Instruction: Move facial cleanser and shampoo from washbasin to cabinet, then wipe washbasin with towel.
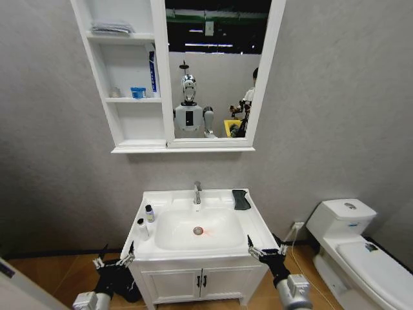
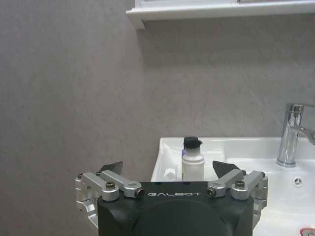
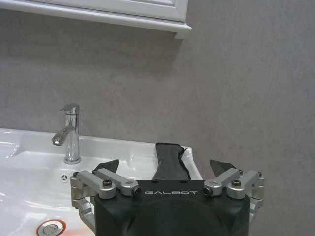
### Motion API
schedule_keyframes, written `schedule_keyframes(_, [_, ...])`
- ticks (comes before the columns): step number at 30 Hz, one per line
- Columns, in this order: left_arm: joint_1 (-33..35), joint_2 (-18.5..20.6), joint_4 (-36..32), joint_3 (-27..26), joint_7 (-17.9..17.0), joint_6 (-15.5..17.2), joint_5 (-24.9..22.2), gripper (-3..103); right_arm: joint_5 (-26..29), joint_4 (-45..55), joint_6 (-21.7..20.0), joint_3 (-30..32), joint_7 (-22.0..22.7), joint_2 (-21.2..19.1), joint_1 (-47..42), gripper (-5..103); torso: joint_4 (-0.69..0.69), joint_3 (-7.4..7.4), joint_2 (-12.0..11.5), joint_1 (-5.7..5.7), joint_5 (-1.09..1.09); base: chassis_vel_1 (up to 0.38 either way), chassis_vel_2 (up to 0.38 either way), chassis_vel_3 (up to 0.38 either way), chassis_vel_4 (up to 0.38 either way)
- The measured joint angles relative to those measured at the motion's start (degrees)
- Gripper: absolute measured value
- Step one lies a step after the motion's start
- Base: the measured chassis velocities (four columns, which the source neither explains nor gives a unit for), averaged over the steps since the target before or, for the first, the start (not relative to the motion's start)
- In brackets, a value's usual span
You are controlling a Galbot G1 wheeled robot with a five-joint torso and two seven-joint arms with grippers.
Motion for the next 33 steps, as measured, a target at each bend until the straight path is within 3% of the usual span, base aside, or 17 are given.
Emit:
schedule_keyframes(12, [-10.8, 2.0, 18.5, 3.0, 1.9, -2.5, 2.9, 100, 3.4, -4.6, 2.0, 2.4, 1.2, -2.3, 2.5, 100, -0.01, 0.02, 0.0, 0.06, -0.01, 0.000, 0.000, 0.000, 0.000])
schedule_keyframes(22, [-18.9, 0.6, 20.5, 7.3, -0.1, 0.9, 3.7, 100, 3.4, -7.5, 2.4, 2.0, 1.2, -2.3, 4.9, 100, -0.01, 0.02, 0.0, 0.06, 0.01, 0.000, 0.000, 0.000, 0.000])
schedule_keyframes(33, [-27.2, -0.4, 28.6, 7.7, -2.1, 0.8, 5.7, 100, 3.4, -8.7, 2.3, 2.2, 1.2, -2.8, 5.5, 100, -0.01, 0.02, 0.0, 0.05, 0.00, 0.000, 0.000, 0.000, 0.000])
